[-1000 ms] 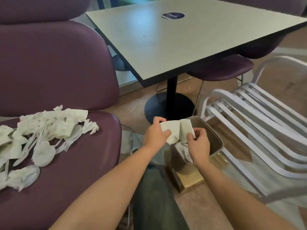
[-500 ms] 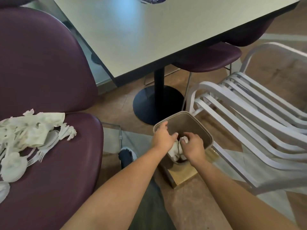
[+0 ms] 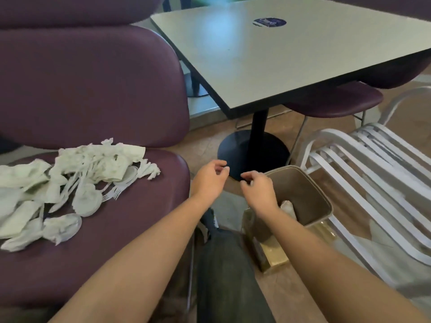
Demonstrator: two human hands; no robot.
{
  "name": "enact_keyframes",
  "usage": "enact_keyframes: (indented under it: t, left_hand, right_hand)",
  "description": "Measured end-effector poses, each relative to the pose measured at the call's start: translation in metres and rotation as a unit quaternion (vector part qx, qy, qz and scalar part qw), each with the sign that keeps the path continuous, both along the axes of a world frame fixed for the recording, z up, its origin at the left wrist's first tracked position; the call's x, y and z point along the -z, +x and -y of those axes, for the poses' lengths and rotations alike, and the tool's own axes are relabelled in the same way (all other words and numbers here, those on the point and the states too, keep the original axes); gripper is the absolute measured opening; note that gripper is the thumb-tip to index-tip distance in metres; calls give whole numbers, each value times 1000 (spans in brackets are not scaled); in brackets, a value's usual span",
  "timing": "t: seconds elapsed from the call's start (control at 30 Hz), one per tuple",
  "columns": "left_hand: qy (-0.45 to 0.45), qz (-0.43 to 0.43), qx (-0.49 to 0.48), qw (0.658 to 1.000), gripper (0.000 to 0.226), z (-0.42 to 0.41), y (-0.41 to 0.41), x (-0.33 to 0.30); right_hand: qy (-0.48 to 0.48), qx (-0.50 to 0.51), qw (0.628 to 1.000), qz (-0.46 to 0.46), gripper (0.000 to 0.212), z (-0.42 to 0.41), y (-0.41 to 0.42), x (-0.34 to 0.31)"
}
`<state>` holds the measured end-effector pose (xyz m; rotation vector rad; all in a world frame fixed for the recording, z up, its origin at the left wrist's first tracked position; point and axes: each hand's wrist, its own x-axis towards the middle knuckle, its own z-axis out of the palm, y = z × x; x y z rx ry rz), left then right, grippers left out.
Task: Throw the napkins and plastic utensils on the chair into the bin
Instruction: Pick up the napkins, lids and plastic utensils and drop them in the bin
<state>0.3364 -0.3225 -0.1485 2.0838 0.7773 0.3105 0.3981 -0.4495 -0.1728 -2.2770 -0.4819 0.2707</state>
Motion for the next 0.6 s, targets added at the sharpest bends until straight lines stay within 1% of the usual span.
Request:
enact_keyframes:
  t: [0.1,0.27,0.4,0.5,0.6]
  left_hand:
    - [27,-9,-38,999,19,-33,-29,-8]
    - [42,-21,-103,994,16,-82,-76,-10]
    - [41,-31,-144,988,14,-116,-105,-5]
    - [78,-59,-168,981,19,-142,-123,1]
    - [128,-131,-182,966,27,-163,-141,11]
  right_hand:
    - [7,-30,999,14,26,-34,-18,-7]
    - [9,-84,996,12,23,-85,-50,-16]
    - [4,-114,993,15,25,-118,-68,-18]
    - [0,-142,990,28,24,-140,-79,-16]
    - [-29,-176,983,52,26,-160,-87,-13]
